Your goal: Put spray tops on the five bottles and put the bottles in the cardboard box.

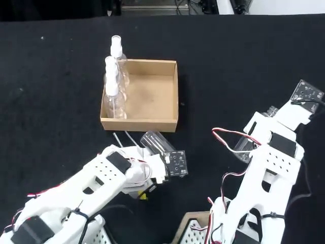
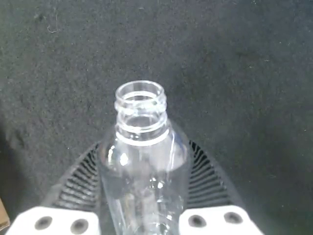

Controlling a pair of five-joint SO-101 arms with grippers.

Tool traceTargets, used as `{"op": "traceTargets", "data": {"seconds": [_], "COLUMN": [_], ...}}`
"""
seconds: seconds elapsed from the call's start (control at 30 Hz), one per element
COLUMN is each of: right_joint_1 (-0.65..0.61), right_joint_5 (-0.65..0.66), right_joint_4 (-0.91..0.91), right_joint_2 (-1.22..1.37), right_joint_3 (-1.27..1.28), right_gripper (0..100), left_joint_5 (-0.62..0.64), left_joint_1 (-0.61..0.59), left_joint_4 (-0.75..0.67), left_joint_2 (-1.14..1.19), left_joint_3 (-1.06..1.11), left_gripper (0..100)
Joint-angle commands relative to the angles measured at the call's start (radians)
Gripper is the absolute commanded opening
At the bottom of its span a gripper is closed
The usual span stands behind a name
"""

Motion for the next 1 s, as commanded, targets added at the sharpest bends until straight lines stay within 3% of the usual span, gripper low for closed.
{"op": "traceTargets", "data": {"seconds": [0.0, 0.27, 0.37, 0.67, 0.87, 0.97], "right_joint_1": [0.018, 0.018, 0.020, 0.021, 0.021, 0.021], "right_joint_5": [-0.009, -0.009, -0.009, -0.009, -0.009, -0.009], "right_joint_4": [-0.026, -0.026, -0.028, -0.028, -0.028, -0.028], "right_joint_2": [0.002, 0.002, 0.002, 0.002, 0.002, 0.002], "right_joint_3": [-0.039, -0.039, -0.039, -0.039, -0.039, -0.039], "right_gripper": [3.2, 3.2, 3.2, 3.2, 3.2, 3.2], "left_joint_5": [0.000, 0.000, 0.002, 0.002, 0.014, -0.006], "left_joint_1": [-0.007, -0.002, -0.002, -0.002, -0.001, -0.012], "left_joint_4": [-0.006, -0.002, 0.064, 0.172, 0.172, 0.167], "left_joint_2": [0.011, 0.002, 0.002, 0.002, 0.002, 0.002], "left_joint_3": [-0.042, -0.021, -0.061, -0.116, -0.101, -0.114], "left_gripper": [32, 32, 32, 19, 20, 29]}}
